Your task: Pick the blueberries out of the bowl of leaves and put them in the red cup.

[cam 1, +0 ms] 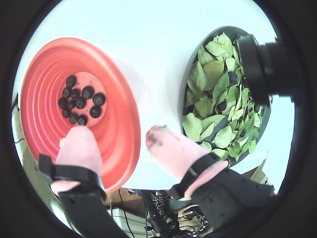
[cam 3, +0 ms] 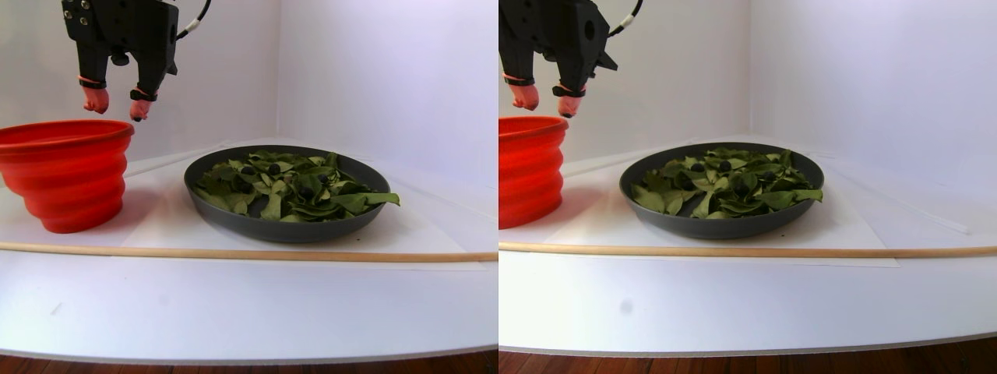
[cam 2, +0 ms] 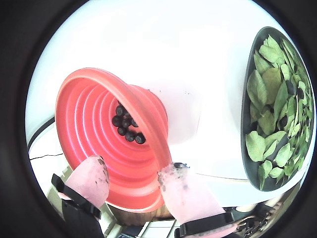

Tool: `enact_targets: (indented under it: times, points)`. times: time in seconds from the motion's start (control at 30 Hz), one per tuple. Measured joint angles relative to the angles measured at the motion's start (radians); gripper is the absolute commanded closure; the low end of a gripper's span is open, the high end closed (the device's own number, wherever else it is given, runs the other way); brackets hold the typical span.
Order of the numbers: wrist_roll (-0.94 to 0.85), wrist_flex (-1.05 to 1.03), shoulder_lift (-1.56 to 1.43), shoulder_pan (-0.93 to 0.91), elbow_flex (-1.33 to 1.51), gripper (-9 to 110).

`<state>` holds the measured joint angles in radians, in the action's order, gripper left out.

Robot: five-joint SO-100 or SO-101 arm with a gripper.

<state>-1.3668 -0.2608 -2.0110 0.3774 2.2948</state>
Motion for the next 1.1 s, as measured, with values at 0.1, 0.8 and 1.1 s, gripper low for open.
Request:
enact_targets:
  times: [0.1, 0.8, 1.1]
  points:
    - [-0.011, -0.006, 0.000, -0.017, 0.000, 82]
    - [-0.141, -0.025, 0.000, -0.172, -0.054, 83]
    - [-0.199, -0.025, 0.000, -0.241, -0.054, 84]
